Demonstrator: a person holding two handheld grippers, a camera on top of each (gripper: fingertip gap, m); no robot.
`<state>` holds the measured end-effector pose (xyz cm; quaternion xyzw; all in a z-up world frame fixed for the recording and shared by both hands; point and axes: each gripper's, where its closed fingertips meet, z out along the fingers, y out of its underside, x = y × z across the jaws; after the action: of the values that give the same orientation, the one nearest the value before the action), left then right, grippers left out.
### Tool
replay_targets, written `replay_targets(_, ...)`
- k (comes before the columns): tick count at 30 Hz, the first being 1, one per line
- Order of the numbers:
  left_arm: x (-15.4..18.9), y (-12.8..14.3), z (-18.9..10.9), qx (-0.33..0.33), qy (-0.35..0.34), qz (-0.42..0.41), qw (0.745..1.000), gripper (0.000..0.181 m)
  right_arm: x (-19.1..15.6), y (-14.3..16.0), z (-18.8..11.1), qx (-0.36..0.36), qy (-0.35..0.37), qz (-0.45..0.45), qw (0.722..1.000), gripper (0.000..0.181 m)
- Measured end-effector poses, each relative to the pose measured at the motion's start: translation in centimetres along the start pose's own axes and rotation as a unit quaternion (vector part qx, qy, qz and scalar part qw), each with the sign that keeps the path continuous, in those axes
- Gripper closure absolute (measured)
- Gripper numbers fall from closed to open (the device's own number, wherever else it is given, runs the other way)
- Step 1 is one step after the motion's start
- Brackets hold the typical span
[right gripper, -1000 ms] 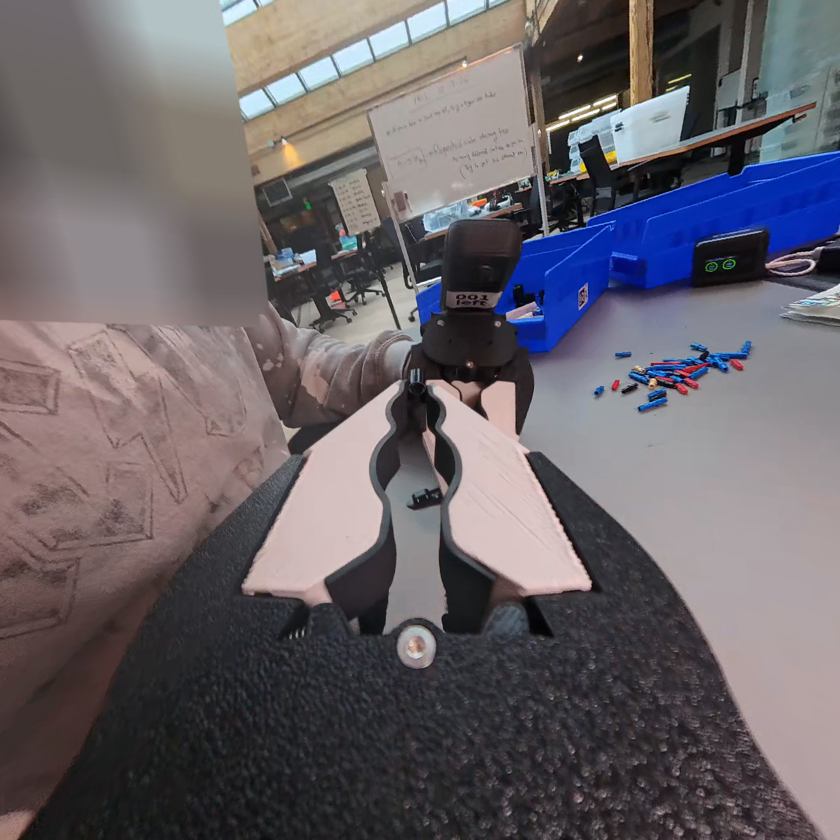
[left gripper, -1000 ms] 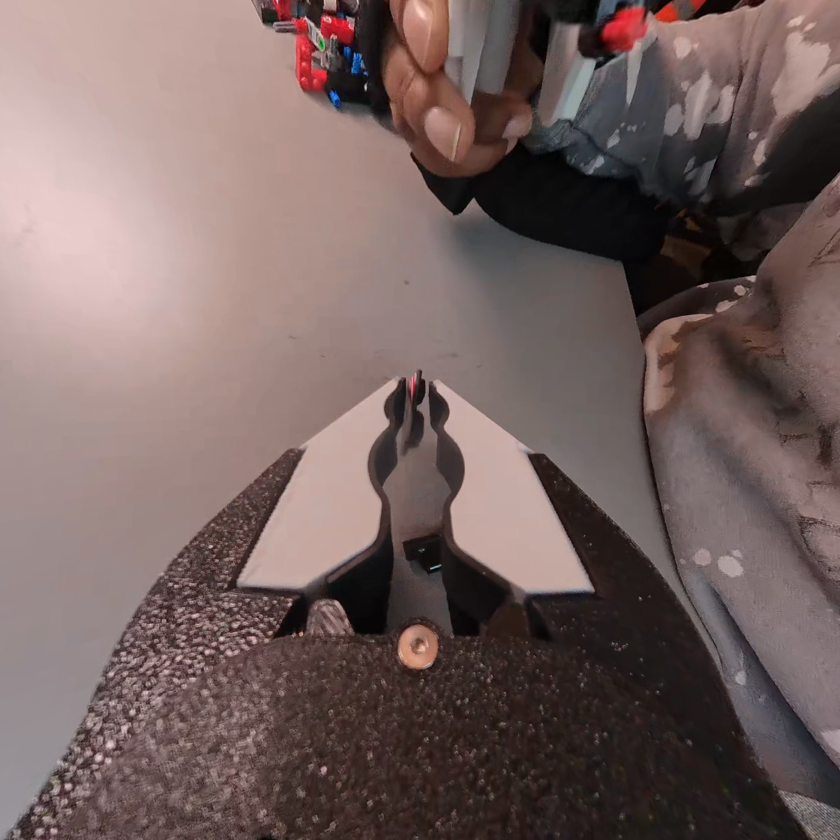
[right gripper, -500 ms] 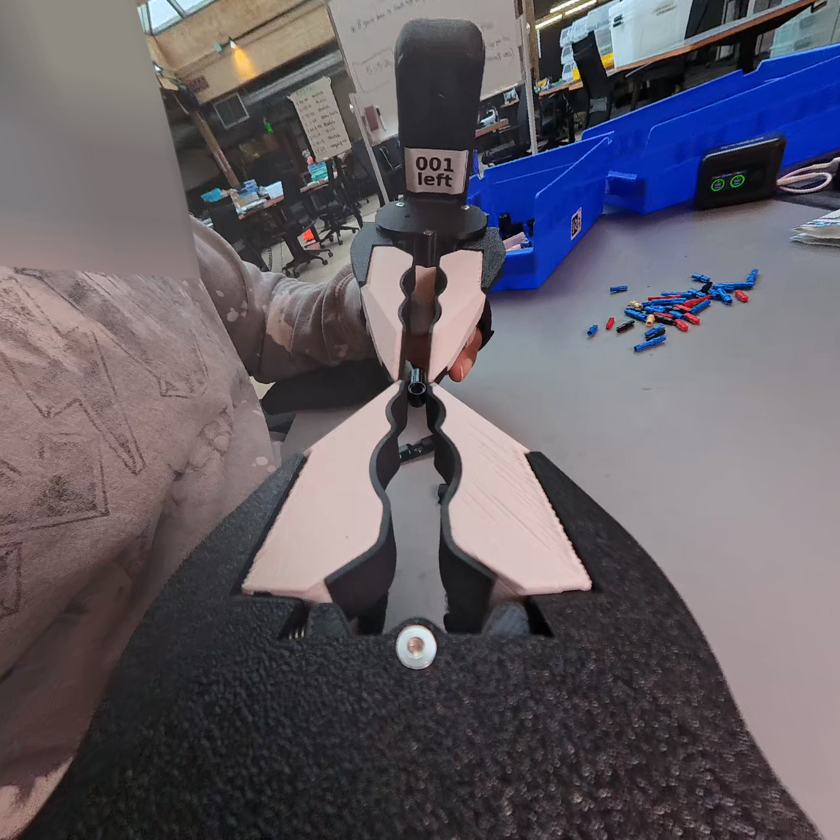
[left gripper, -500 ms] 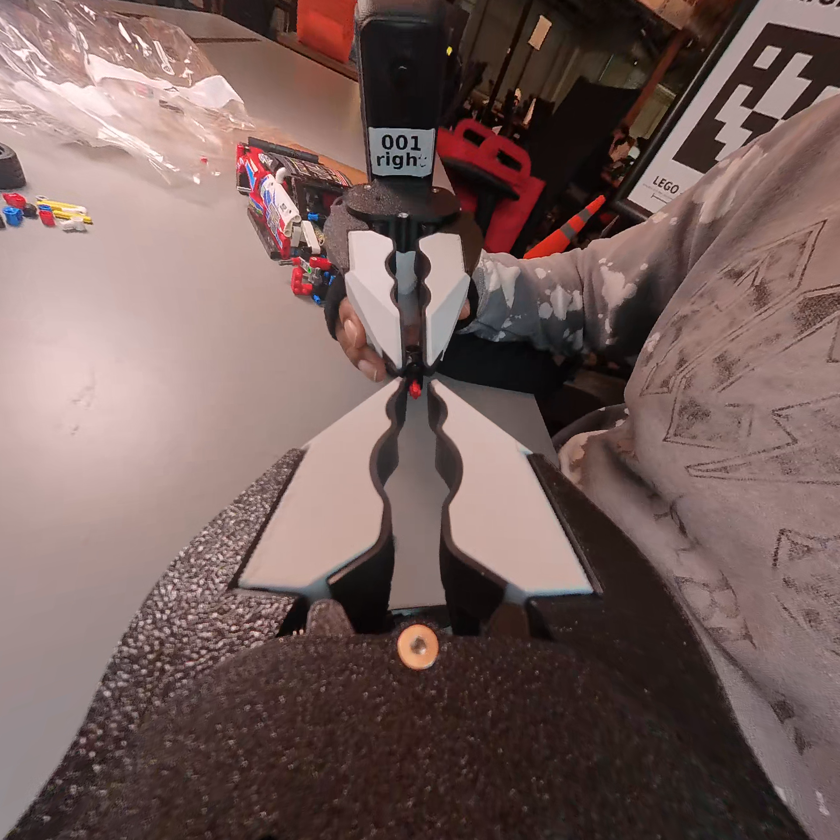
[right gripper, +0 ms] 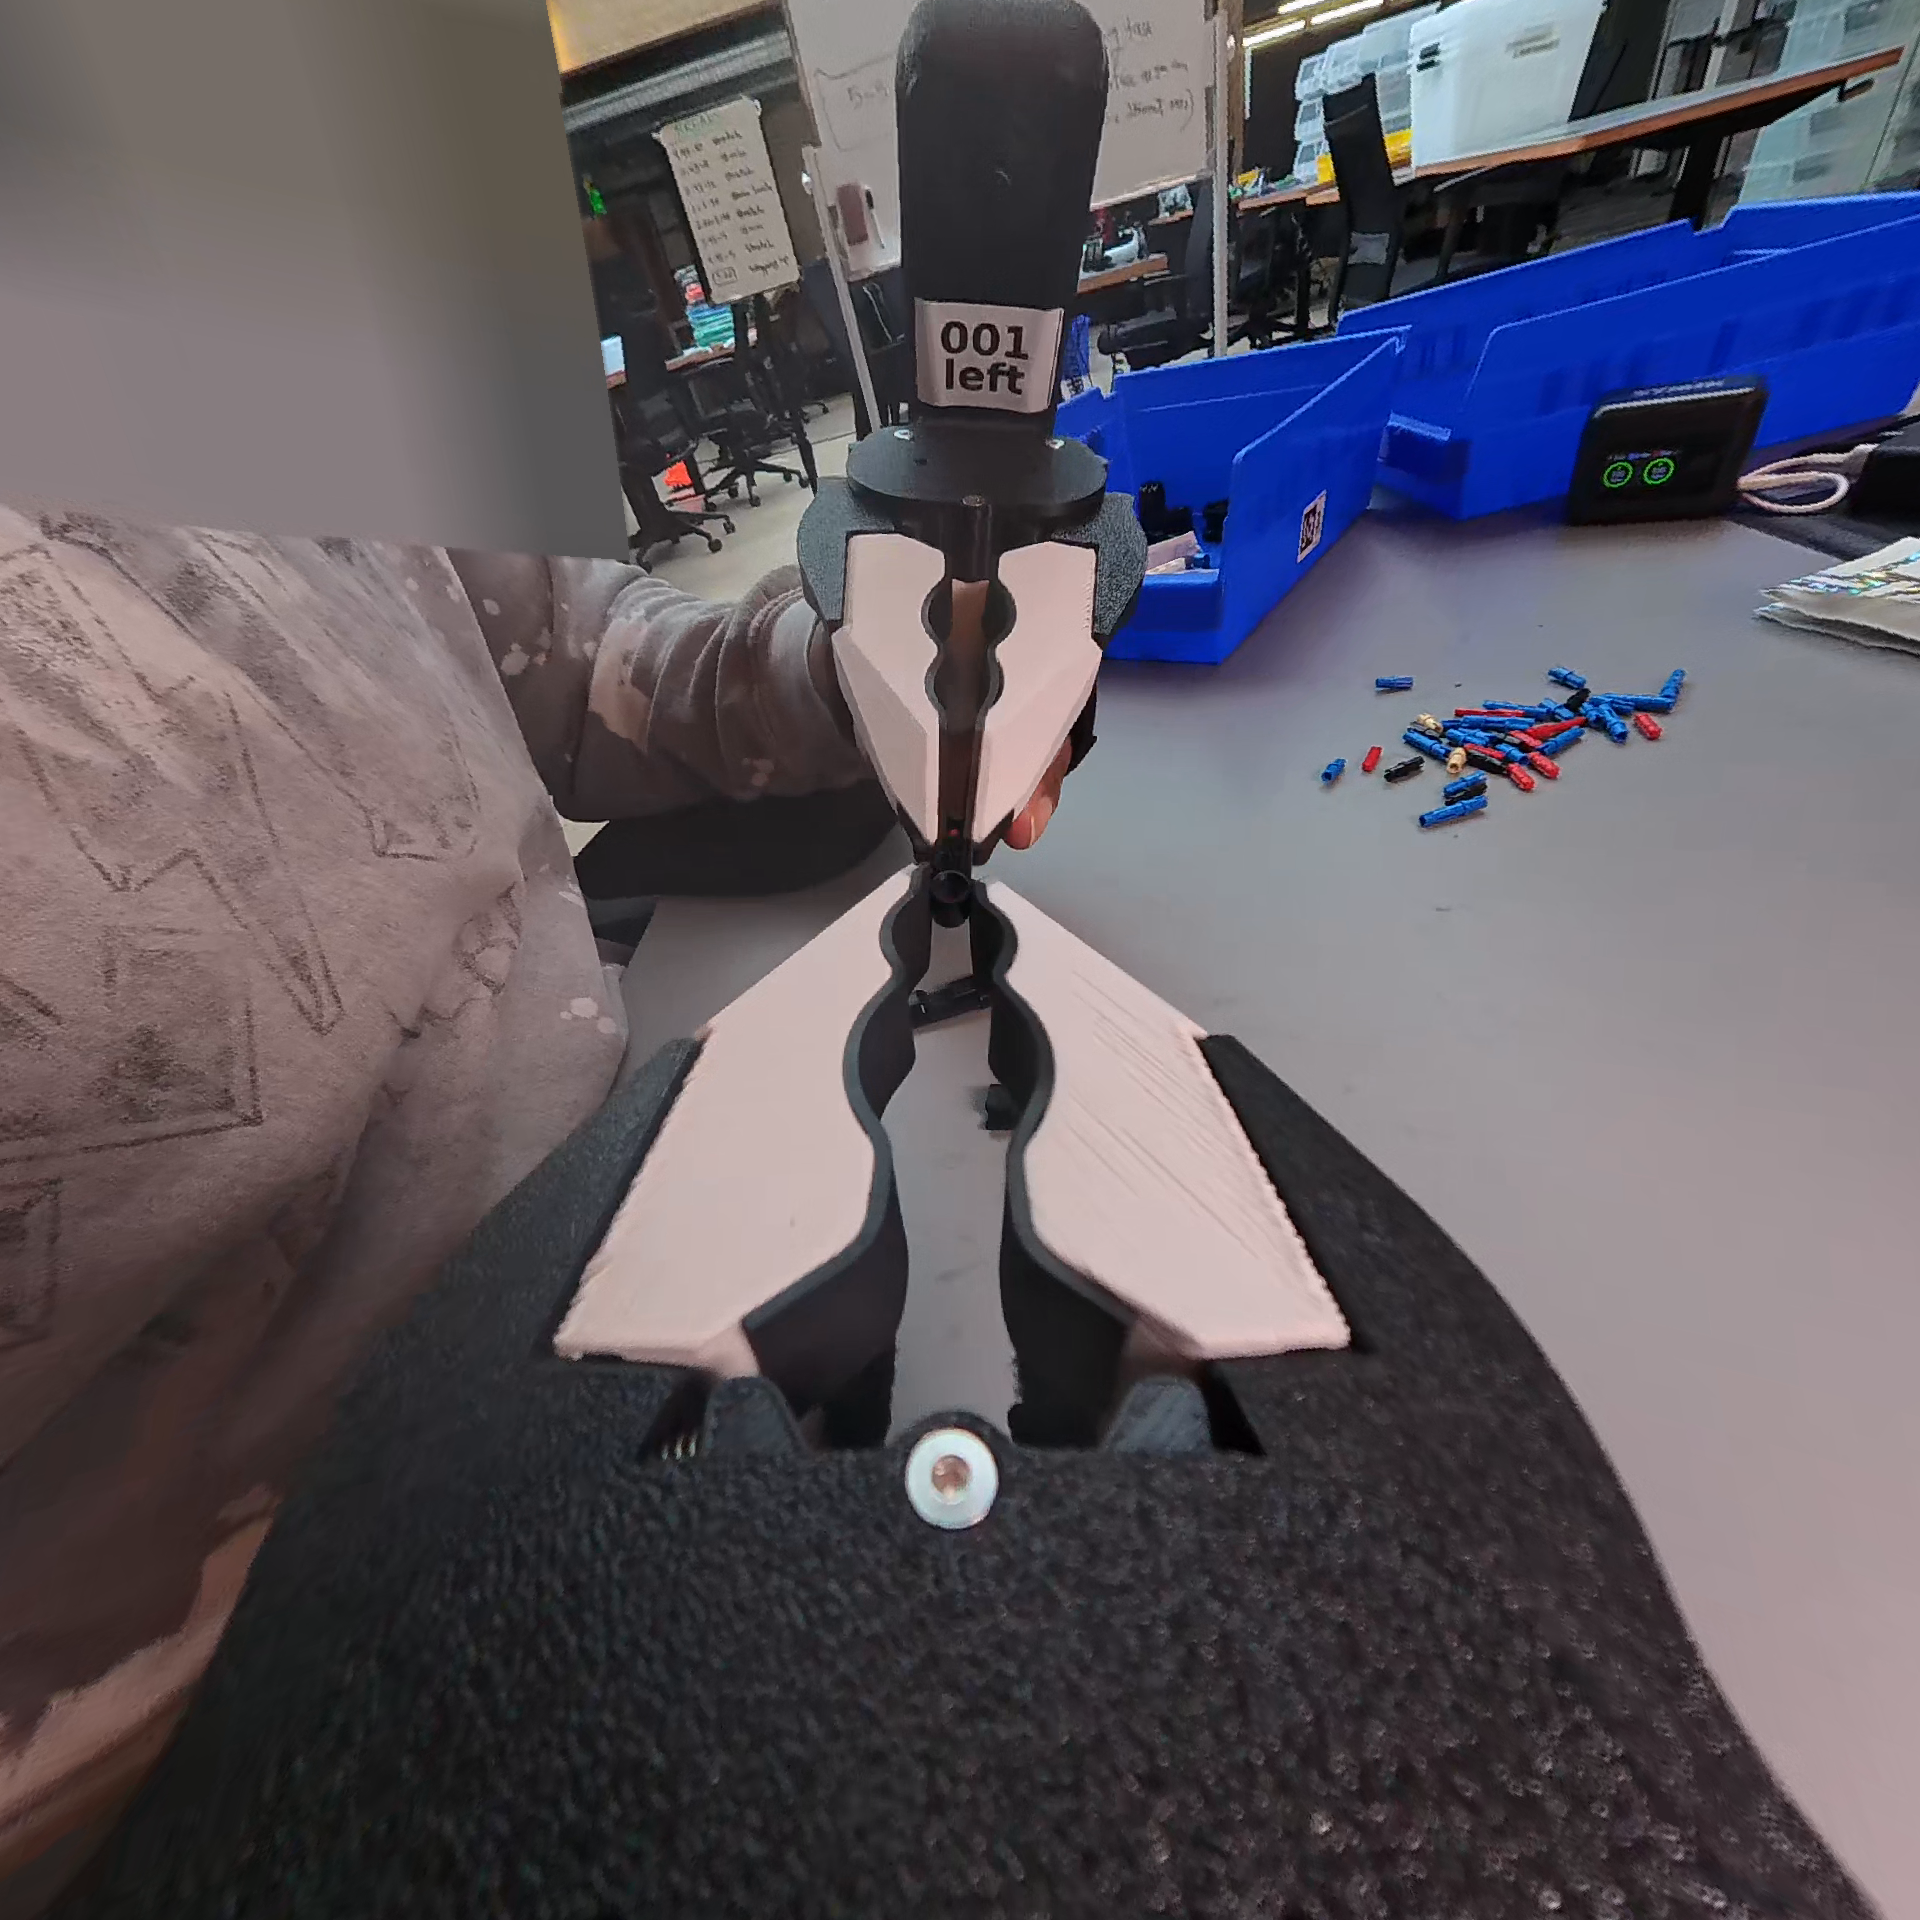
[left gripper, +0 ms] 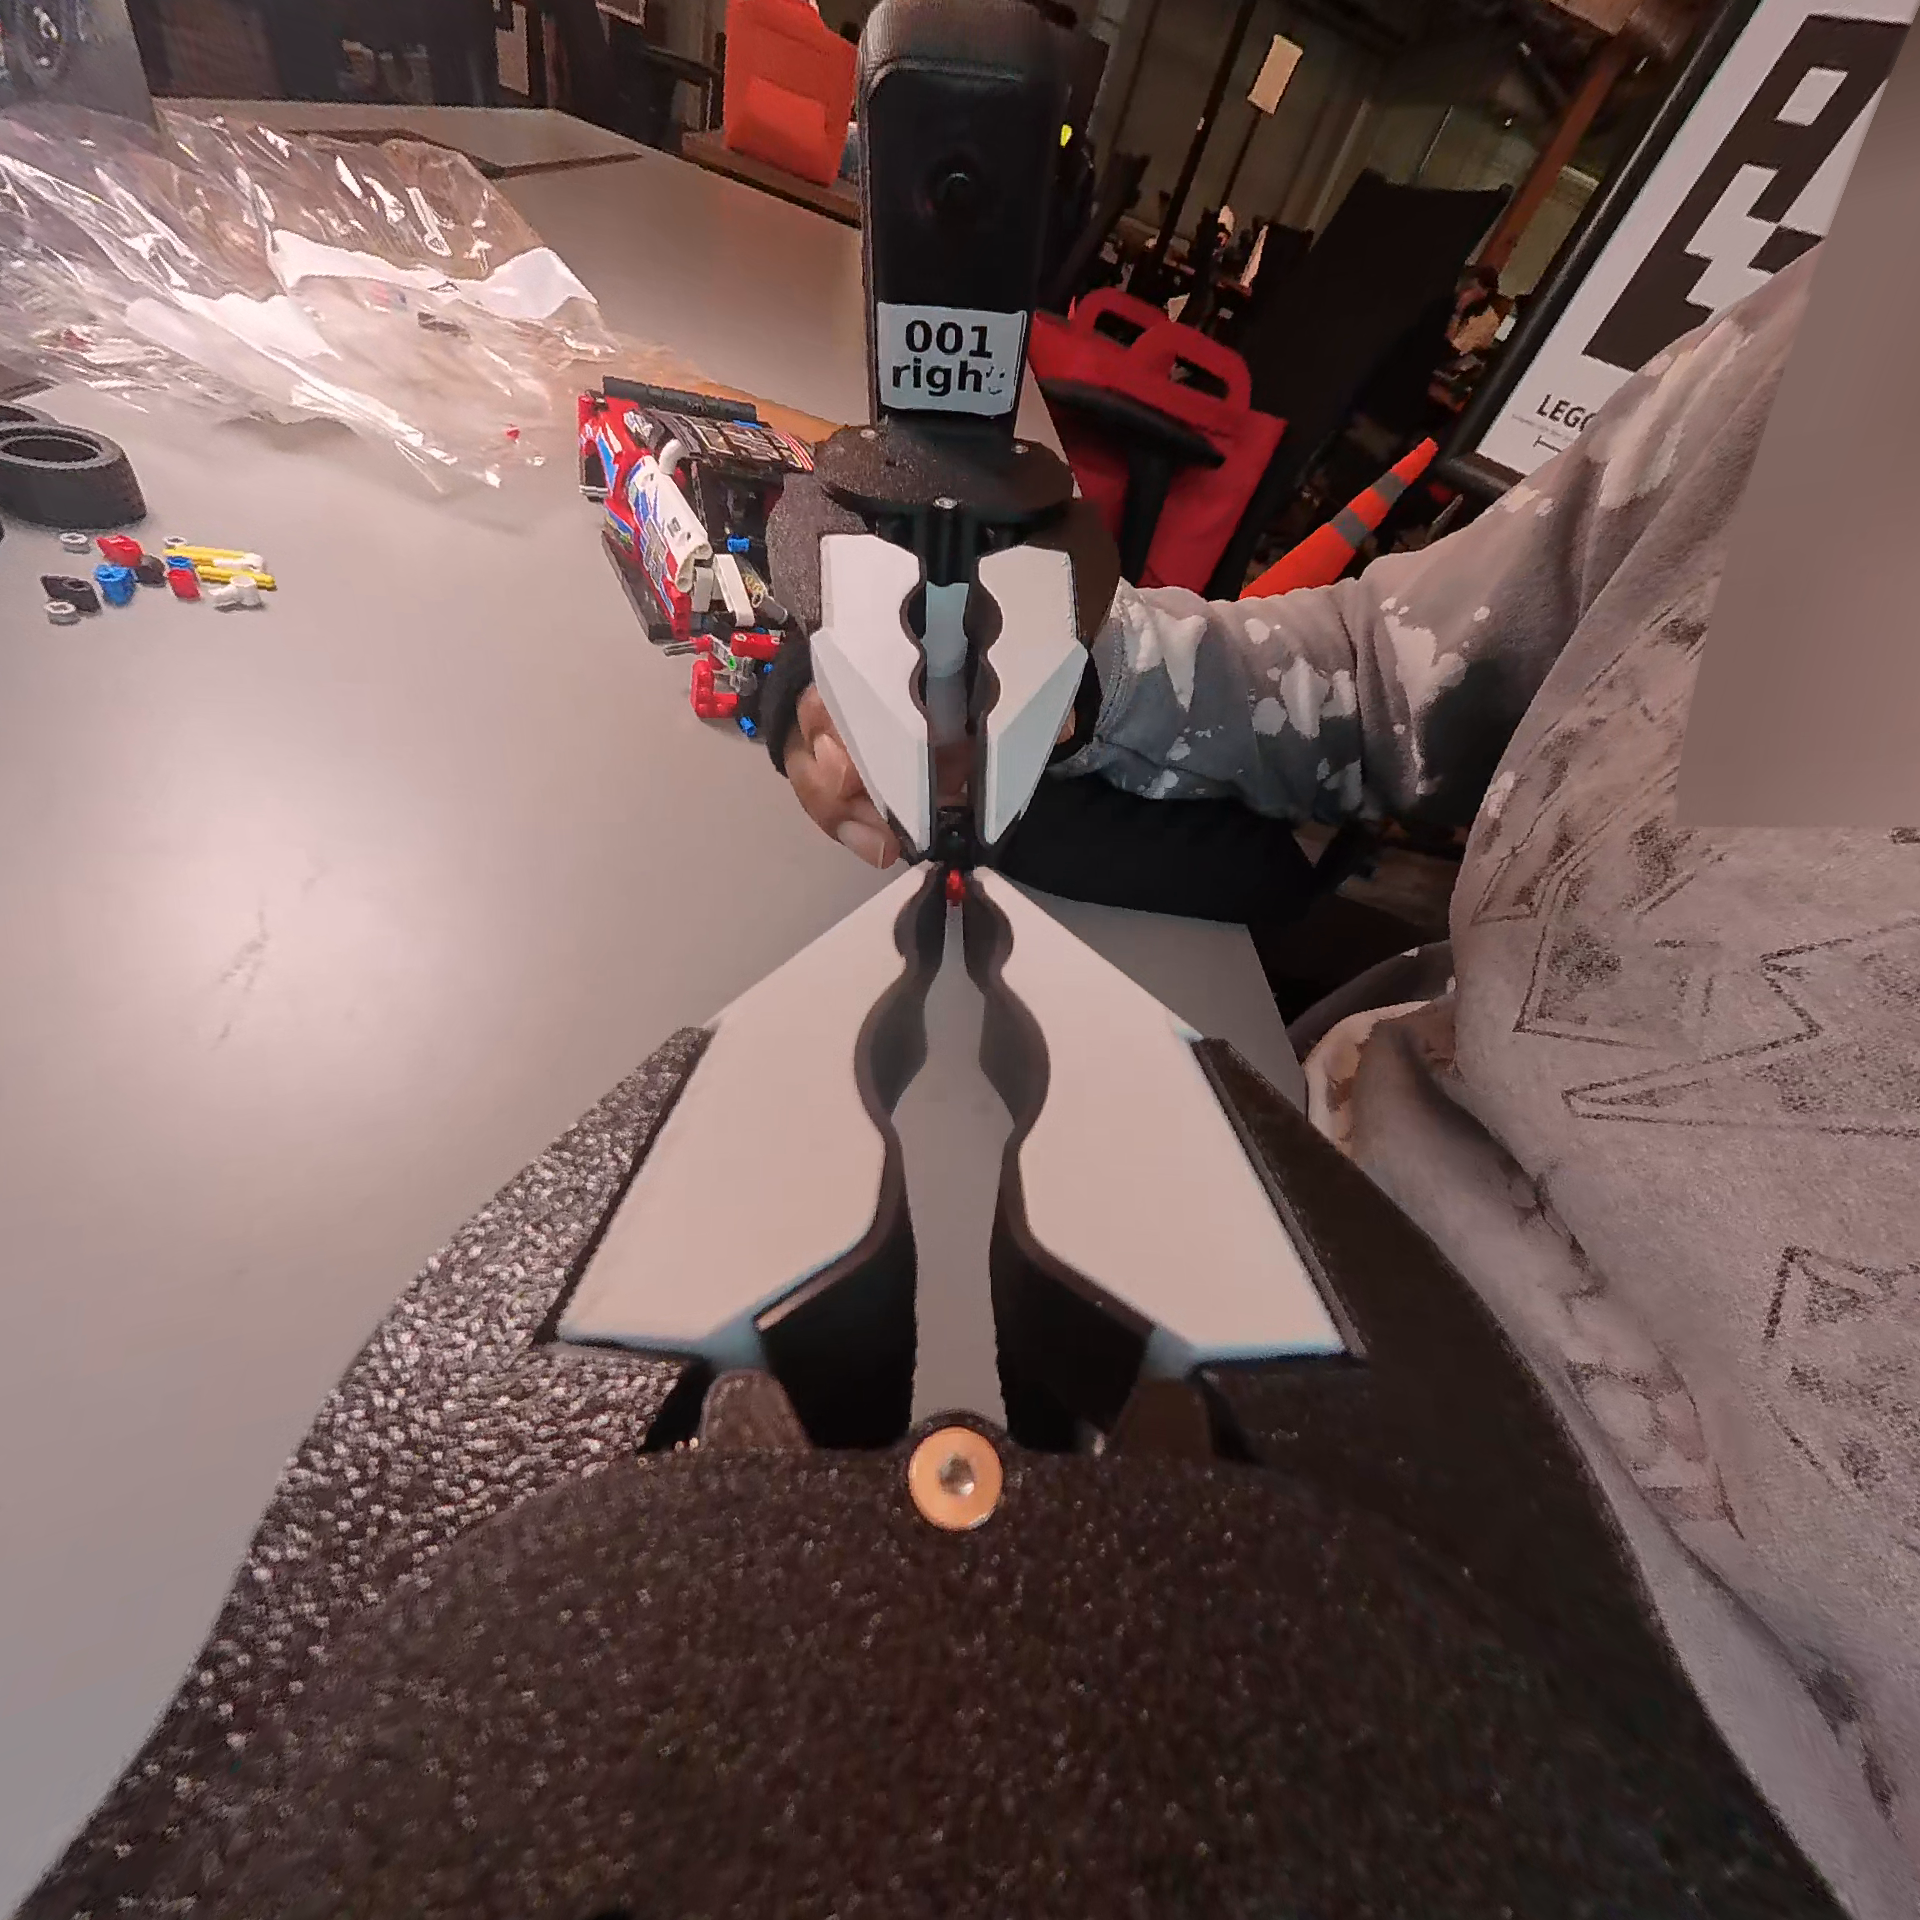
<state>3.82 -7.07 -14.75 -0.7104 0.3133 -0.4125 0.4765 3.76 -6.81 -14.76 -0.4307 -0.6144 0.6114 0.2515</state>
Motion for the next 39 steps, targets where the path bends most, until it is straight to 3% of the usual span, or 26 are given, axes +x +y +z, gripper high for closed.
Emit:
replay_targets(14,-0.7,-0.4,-0.2,0.03,0.006,-0.024,0.999,0.181,0.6,0.0,0.0,-0.005,0.03,0.005,1.0,0.175)
replay_targets(16,-0.6,-0.4,-0.1,0.03,0.007,-0.019,0.999,0.181,0.2,0.1,0.6,-0.014,0.031,-0.011,0.999,0.161)
replay_targets(19,-0.1,-0.5,0.3,0.021,0.005,0.0,1.0,0.181,0.0,0.0,0.9,-0.004,0.03,-0.014,0.999,0.172)
replay_targets(39,-0.6,0.7,0.7,-0.001,-0.005,-0.012,1.0,0.181,0.6,1.8,0.6,-0.062,0.035,-0.031,0.997,0.175)
